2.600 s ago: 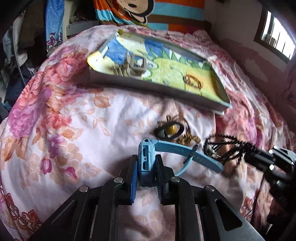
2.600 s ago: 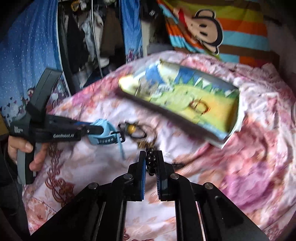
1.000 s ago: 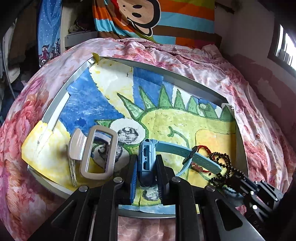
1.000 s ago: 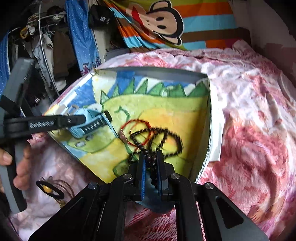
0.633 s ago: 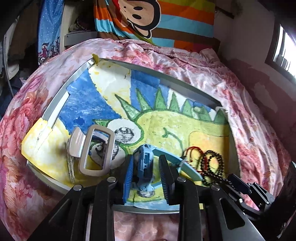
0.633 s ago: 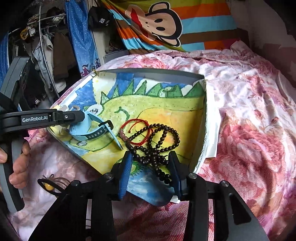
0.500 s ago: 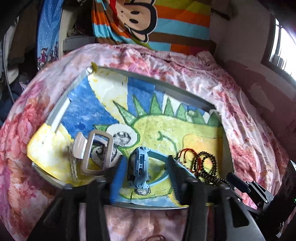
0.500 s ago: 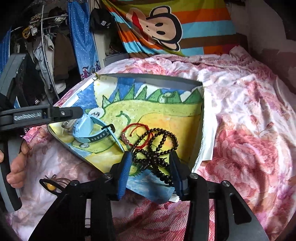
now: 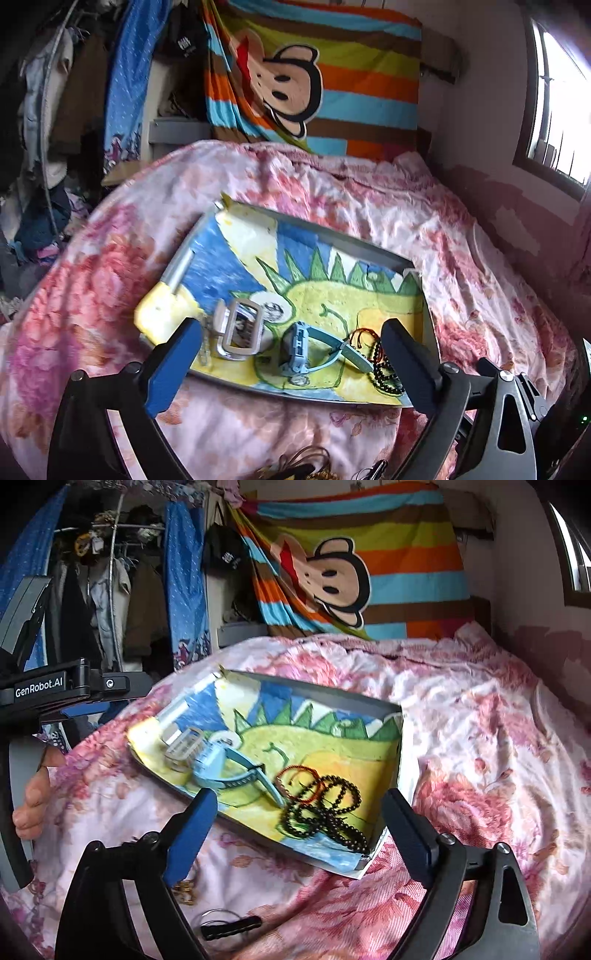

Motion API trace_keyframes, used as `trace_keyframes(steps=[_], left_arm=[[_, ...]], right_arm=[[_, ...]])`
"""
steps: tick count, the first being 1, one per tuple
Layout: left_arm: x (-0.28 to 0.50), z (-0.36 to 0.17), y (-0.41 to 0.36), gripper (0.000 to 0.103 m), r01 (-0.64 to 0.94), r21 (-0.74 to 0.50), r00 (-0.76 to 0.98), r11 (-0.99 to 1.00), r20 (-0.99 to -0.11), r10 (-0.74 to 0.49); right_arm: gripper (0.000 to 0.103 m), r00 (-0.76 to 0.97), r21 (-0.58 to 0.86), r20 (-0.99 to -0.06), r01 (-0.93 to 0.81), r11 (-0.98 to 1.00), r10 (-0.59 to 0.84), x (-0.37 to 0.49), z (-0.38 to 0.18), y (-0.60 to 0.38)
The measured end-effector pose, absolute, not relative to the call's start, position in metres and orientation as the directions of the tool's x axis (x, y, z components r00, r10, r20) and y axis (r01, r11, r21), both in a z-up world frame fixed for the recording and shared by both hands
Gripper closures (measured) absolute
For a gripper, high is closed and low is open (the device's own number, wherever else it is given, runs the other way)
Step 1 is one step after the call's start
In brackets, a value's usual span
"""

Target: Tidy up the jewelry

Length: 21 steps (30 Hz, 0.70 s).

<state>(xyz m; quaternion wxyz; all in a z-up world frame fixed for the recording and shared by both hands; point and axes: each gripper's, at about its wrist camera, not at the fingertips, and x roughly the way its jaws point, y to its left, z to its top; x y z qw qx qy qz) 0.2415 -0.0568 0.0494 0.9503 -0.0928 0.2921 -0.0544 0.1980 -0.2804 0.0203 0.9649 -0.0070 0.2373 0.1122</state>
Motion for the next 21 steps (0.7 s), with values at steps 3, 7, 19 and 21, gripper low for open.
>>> trace_keyframes(steps=[3, 7, 19, 21], left_arm=[[0.22, 0.062, -0.048, 0.0, 0.037, -0.194, 0.852, 0.98, -0.507, -0.133], [0.193, 0.074, -0.04, 0.0, 0.038, -0.176, 0.875, 0.984, -0.469, -0.118], [0.099, 0.095, -0.021, 0.0, 0.045, -0.068, 0.921, 0.997, -0.384, -0.067], [0.085, 0.096, -0.017, 0.0, 0.042, -0.061, 0.923, 0.997, -0.38, -0.062]], right_arm=[[0.003, 0.878, 0.056, -0.424, -0.22, 0.974, 0.223, 0.179, 0.035, -0.282], [0.002, 0.891, 0.085, -0.384, -0.229, 0.97, 0.244, 0.151, 0.053, -0.283], [0.002, 0.923, 0.12, -0.301, -0.215, 0.969, 0.242, 0.07, 0.078, -0.275], [0.002, 0.925, 0.112, -0.292, -0.219, 0.969, 0.243, 0.058, 0.078, -0.273]])
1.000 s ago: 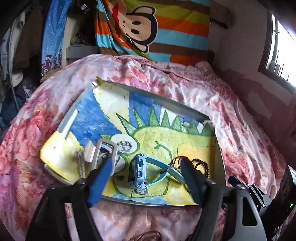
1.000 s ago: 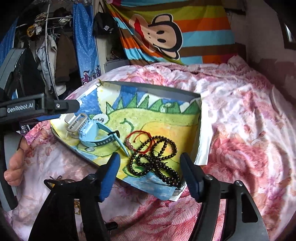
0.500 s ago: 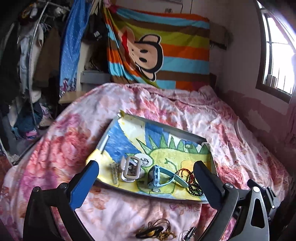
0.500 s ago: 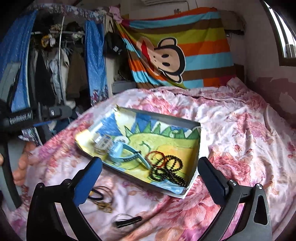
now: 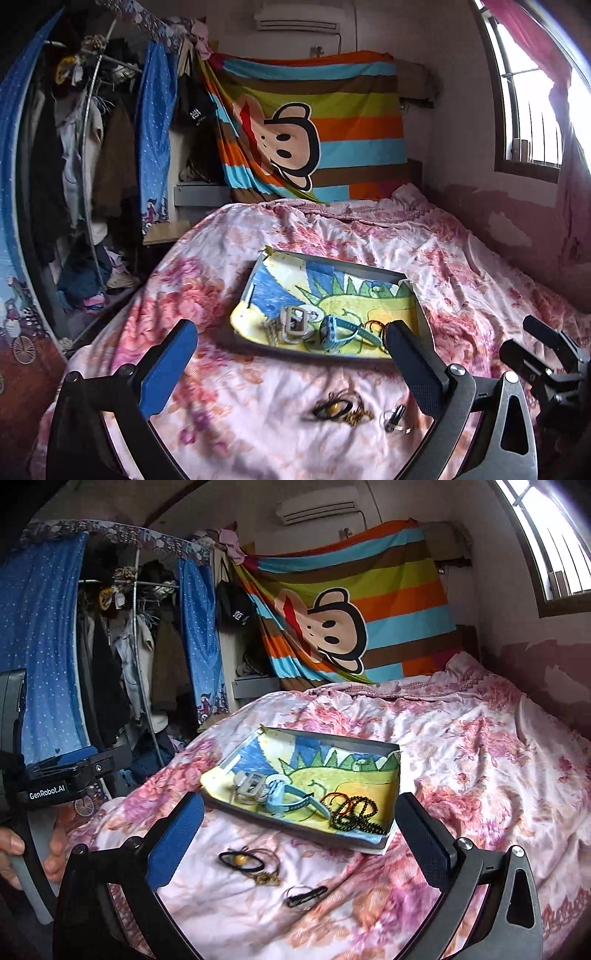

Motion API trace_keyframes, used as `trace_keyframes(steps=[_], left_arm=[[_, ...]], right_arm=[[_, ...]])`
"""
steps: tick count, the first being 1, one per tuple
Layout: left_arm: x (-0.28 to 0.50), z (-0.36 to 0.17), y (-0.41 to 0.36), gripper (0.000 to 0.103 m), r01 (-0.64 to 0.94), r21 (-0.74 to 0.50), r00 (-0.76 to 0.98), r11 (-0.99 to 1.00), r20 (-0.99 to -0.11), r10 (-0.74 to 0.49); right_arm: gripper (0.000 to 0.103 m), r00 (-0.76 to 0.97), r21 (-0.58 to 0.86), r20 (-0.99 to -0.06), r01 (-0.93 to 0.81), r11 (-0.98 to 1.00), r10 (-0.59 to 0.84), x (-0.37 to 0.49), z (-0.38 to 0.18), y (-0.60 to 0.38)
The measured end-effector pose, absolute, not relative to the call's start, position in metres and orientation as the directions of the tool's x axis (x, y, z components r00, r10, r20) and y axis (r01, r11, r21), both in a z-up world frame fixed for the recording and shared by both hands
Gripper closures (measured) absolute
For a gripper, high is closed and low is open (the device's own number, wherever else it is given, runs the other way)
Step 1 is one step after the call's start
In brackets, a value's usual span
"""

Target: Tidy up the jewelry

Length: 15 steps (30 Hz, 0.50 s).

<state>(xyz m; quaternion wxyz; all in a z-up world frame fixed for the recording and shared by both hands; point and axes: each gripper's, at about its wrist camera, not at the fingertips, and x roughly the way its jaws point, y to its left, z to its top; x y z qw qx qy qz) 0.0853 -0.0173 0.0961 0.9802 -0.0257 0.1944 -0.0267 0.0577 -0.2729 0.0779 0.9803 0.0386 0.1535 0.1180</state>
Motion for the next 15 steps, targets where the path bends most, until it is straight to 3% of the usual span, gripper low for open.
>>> trace_keyframes(steps=[15], left_arm=[[0.025, 0.067, 0.011, 0.0, 0.002, -0.066, 0.927, 0.998, -0.374, -0.027]], right_arm=[[0.002, 0.899, 0.069, -0.368, -0.227, 0.971, 0.237, 0.008, 0.052, -0.27]])
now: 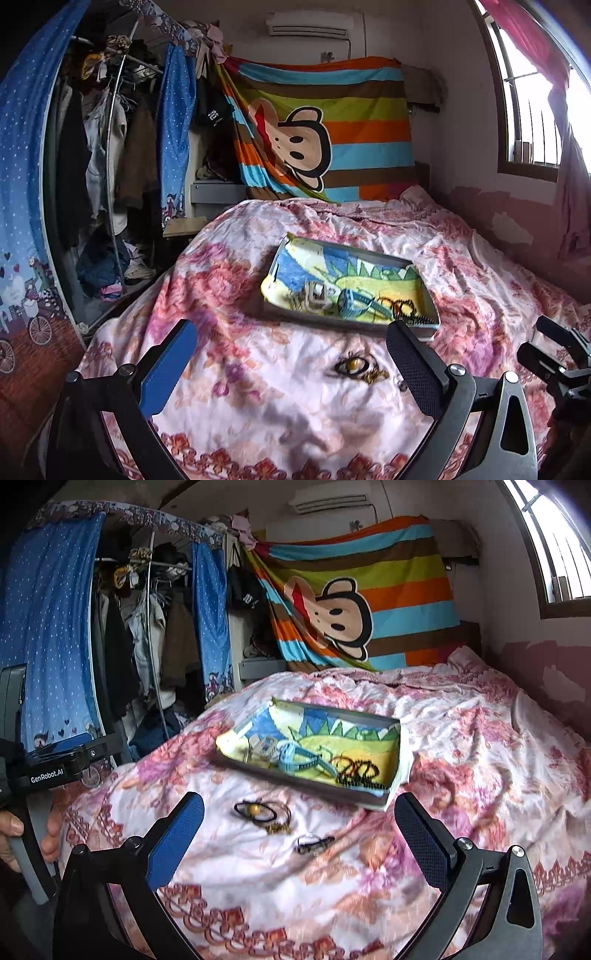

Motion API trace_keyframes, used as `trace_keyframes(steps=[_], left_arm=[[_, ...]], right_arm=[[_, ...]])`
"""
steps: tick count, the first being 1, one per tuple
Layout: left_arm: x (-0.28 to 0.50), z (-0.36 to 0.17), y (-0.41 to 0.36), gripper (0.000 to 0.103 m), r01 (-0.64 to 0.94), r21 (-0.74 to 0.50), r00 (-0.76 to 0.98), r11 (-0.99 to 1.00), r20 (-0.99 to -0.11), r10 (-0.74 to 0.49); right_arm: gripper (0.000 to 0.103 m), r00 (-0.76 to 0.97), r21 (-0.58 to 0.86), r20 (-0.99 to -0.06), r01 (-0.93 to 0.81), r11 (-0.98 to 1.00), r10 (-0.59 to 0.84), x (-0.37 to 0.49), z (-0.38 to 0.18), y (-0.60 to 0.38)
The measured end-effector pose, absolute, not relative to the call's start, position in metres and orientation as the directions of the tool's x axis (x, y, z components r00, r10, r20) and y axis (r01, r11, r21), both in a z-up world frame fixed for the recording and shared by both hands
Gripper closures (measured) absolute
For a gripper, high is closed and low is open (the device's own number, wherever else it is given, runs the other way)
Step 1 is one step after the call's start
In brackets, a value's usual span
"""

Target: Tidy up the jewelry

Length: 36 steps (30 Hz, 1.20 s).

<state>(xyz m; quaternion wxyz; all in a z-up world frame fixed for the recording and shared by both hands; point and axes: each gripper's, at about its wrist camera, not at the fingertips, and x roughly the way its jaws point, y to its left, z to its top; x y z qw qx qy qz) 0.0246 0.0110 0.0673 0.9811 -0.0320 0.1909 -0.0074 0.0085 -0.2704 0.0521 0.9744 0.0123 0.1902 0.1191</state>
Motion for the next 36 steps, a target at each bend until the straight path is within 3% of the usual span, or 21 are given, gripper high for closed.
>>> trace_keyframes(steps=[25, 36], left_arm=[[0.034, 0.0, 0.02, 0.0, -0.017, -0.069, 0.803, 0.997, -0.596, -0.028], [0.08, -0.011, 0.008, 0.0, 0.088, -0.126, 0.748, 0.988, -0.647, -0.149]], right_arm=[[0.002, 0.777, 0.057, -0.606, -0.173, 0.983, 0.172, 0.049, 0.002, -0.283], [0.002, 0.731, -0.011, -0.653, -0.272, 0.962, 0.199, 0.082, -0.012, -0.283]])
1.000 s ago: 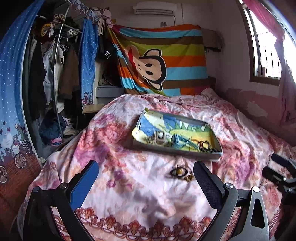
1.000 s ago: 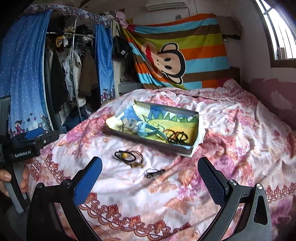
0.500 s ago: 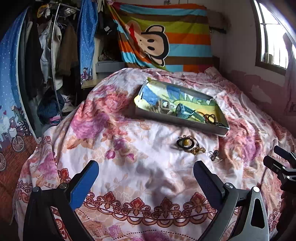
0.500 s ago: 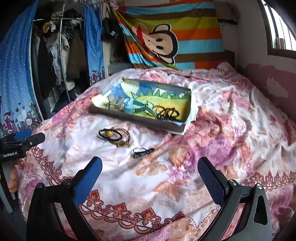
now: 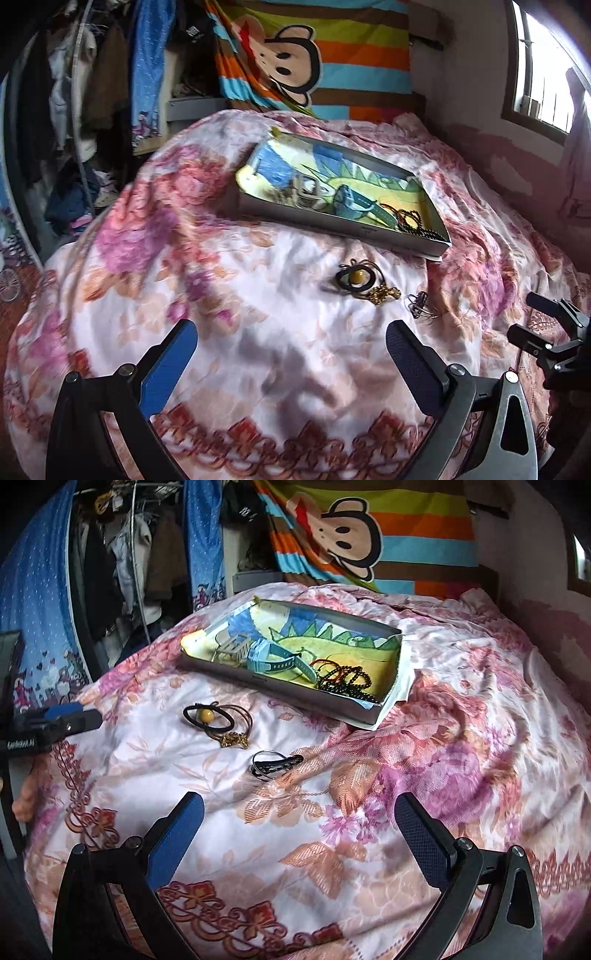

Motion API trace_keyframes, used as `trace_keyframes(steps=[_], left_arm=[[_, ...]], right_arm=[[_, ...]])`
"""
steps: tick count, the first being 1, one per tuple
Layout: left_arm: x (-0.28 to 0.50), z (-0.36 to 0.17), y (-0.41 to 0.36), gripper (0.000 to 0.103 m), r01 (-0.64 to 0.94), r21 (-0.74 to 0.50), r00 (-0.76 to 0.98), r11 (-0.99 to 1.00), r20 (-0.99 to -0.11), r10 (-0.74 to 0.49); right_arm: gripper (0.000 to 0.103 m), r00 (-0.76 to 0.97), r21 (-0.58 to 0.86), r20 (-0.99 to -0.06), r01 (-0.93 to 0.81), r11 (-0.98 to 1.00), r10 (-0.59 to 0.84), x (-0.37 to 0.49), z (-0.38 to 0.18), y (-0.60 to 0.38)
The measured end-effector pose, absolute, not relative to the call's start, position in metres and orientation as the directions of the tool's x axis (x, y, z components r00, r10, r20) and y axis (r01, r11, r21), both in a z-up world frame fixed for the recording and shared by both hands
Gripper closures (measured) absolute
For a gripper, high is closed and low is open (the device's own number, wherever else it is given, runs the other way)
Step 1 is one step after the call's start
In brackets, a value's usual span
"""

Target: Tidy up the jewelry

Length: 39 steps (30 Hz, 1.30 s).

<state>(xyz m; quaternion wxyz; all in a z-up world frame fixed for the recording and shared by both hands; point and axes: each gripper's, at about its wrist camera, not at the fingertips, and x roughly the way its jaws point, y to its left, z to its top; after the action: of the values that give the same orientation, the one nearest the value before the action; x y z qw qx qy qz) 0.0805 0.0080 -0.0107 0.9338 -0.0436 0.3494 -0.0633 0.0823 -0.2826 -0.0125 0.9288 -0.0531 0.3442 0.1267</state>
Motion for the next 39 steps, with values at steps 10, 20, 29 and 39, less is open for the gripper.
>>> trace_keyframes(steps=[10, 20, 29, 39], left_arm=[[0.13, -0.025, -0.018, 0.006, 0.203, -0.102, 0.7, 0.974, -0.68, -0.217], [0.164, -0.04, -0.024, 0.039, 0.237, -0.148, 0.649, 0.96, -0.711, -0.27], [0.181, -0.05, -0.032, 0.056, 0.267, -0.139, 0.624, 0.953, -0.729, -0.281], [0.186, -0.057, -0.04, 0.07, 0.298, -0.132, 0.599, 0.945, -0.745, -0.293]], right_arm=[[0.008, 0.693, -0.002, -0.663, -0.379, 0.925, 0.282, 0.115, -0.027, -0.262], [0.06, 0.584, 0.037, -0.744, -0.448, 0.893, 0.324, 0.147, -0.051, -0.241], [0.064, 0.53, 0.026, -0.787, -0.483, 0.875, 0.316, 0.159, -0.064, -0.23], [0.078, 0.513, 0.061, -0.793, -0.469, 0.881, 0.328, 0.162, -0.071, -0.235]])
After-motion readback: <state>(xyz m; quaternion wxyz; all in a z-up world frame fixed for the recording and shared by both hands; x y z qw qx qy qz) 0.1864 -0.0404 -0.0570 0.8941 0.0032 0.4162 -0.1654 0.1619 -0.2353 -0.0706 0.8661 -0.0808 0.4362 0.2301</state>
